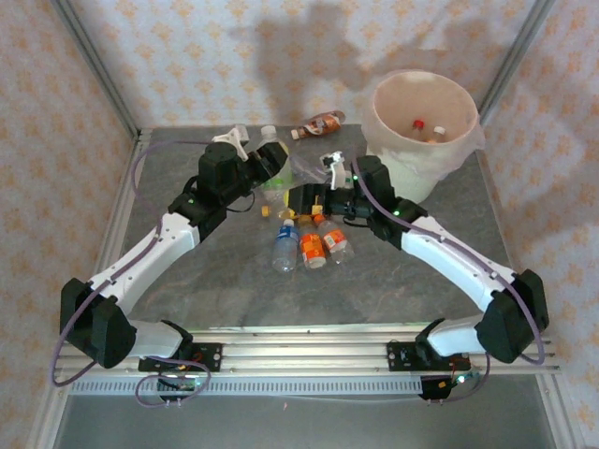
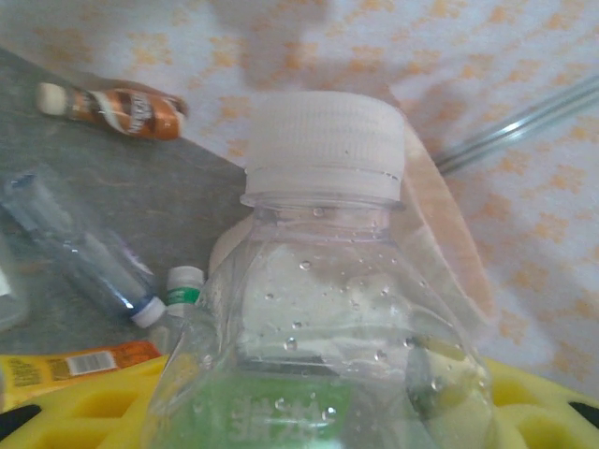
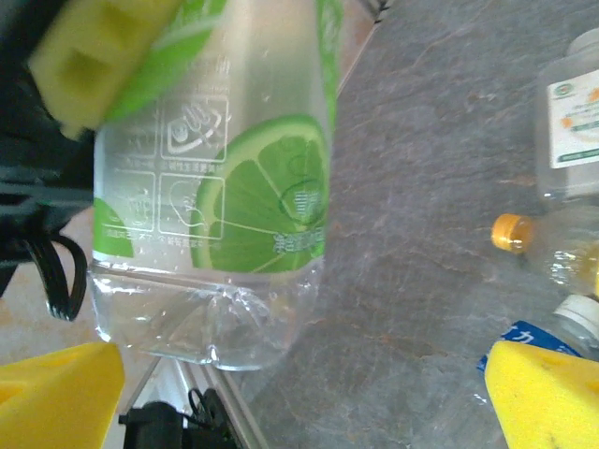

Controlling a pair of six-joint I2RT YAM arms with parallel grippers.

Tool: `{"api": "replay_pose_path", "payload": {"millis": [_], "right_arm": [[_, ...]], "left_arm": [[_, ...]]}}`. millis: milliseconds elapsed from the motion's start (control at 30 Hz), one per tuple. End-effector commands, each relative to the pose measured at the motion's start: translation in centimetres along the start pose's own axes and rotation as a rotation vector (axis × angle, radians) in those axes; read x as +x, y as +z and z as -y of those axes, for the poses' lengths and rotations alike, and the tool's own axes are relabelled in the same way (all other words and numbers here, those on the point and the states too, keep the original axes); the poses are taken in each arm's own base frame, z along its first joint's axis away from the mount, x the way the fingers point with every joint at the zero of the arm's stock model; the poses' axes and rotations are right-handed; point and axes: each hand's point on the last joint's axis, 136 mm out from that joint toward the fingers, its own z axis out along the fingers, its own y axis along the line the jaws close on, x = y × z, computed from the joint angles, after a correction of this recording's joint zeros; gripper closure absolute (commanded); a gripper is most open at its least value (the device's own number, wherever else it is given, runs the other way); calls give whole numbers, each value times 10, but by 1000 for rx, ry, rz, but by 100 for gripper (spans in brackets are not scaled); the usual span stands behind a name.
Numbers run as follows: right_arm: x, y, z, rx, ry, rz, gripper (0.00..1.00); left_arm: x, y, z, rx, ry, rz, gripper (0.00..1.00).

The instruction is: Put the plastic bottles in the bin

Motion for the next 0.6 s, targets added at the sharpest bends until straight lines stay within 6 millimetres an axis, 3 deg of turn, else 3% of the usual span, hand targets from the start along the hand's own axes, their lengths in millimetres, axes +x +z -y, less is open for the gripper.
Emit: {"api": "replay_pose_path", "payload": {"millis": [0, 200, 367, 500, 567], "right_arm": [[-19, 3, -33, -79, -130, 54, 1], [-32, 7, -40, -92, -165, 136, 1], [-40, 10, -27, -16, -162, 182, 0], [-40, 14, -21, 6, -145, 179, 20], [-39, 16, -22, -2, -146, 170, 23]], "left_arm": [[-5, 3, 27, 113, -27, -7, 58], [-5, 1, 27, 107, -19, -6, 58], [-2, 0, 28, 112, -22, -12, 58], [1, 1, 28, 120, -31, -14, 57], [4, 2, 29, 125, -33, -17, 57]]}}
